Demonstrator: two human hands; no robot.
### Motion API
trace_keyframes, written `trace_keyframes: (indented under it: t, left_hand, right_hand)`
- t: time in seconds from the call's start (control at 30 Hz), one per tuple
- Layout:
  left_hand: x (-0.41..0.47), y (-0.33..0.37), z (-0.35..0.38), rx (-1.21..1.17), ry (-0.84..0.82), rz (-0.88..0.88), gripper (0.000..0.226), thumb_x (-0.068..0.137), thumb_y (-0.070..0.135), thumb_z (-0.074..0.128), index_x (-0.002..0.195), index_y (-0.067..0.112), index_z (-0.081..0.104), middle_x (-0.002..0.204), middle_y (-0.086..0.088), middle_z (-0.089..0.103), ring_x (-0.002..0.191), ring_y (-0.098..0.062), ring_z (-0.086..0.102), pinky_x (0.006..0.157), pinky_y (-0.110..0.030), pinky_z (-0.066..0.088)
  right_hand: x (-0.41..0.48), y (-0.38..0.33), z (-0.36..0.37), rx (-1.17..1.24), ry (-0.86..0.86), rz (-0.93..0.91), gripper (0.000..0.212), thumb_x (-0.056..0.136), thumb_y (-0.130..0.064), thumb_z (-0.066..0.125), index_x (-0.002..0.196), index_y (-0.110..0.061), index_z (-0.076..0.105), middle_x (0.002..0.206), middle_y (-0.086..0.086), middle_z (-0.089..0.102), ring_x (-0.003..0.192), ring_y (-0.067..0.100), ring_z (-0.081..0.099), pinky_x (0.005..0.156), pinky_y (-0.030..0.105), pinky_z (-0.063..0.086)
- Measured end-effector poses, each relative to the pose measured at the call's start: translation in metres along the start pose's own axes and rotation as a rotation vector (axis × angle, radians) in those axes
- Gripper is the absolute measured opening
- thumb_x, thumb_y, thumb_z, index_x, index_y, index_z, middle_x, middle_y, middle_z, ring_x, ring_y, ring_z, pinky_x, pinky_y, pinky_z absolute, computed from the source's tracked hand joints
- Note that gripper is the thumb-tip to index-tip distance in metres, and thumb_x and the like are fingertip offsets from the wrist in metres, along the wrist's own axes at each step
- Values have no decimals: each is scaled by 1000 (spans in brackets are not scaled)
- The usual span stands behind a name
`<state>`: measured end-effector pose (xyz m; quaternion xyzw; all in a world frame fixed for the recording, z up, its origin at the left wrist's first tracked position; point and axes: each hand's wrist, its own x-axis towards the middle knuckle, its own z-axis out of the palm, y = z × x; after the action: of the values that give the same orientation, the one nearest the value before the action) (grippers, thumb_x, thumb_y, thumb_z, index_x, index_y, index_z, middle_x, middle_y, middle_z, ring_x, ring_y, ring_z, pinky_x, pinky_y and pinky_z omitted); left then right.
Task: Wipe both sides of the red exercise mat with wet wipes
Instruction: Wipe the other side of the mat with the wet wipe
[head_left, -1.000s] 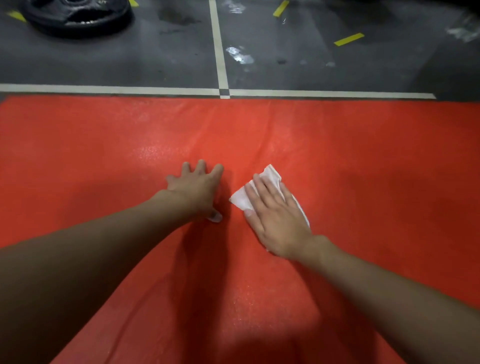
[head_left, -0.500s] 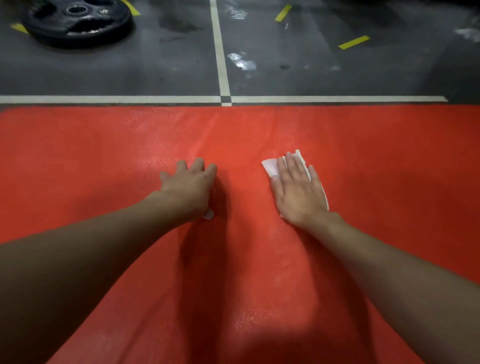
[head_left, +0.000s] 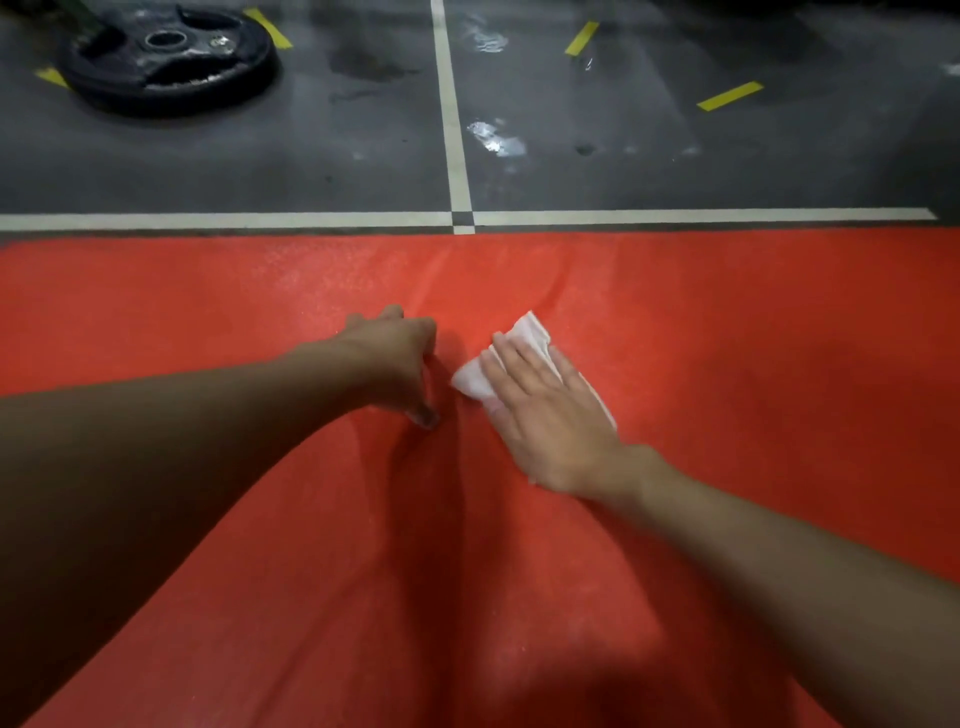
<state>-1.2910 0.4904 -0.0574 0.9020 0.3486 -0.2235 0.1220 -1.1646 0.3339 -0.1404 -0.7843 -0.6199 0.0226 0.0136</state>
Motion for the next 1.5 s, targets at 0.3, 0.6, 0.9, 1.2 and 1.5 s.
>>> trace_keyframes:
  t: [0.3,0.6,0.9,1.2,1.5]
  left_hand:
    - [22,4,4,-56,-105,-109,142,59,39,92,151,38,-17,161,3,-22,147,-42,-13,102,-78,21]
    - [26,9,3,-53,-178,-141,142,63,35,91,151,37,-21,157,3,-34,145,-42,-21,103,-79,18]
    - [26,11,1,-76,-216,-151,141,65,27,90,150,36,-23,154,2,-39,144,-42,-25,104,-78,15]
    - [25,10,0,-110,-222,-126,140,67,26,89,150,35,-24,153,1,-42,142,-42,-28,105,-78,13]
    - [28,6,3,-162,-213,-119,142,65,23,90,151,35,-22,153,3,-42,141,-41,-32,103,-80,8]
  right_hand:
    - [31,18,1,17,17,59,71,98,-53,7,155,-15,26,164,4,19,153,16,8,123,43,6]
    - [61,23,-3,18,18,59,74,97,-53,4,156,-14,23,165,5,16,153,16,7,123,44,8]
    - [105,31,0,66,47,161,75,96,-53,2,157,-14,18,166,5,9,153,16,0,123,44,0]
    - [149,55,-2,72,28,232,72,97,-54,4,158,-17,14,166,4,7,153,17,-2,122,47,-2]
    - [165,16,-5,117,27,64,70,97,-51,1,157,-20,18,166,5,13,153,20,4,122,50,3]
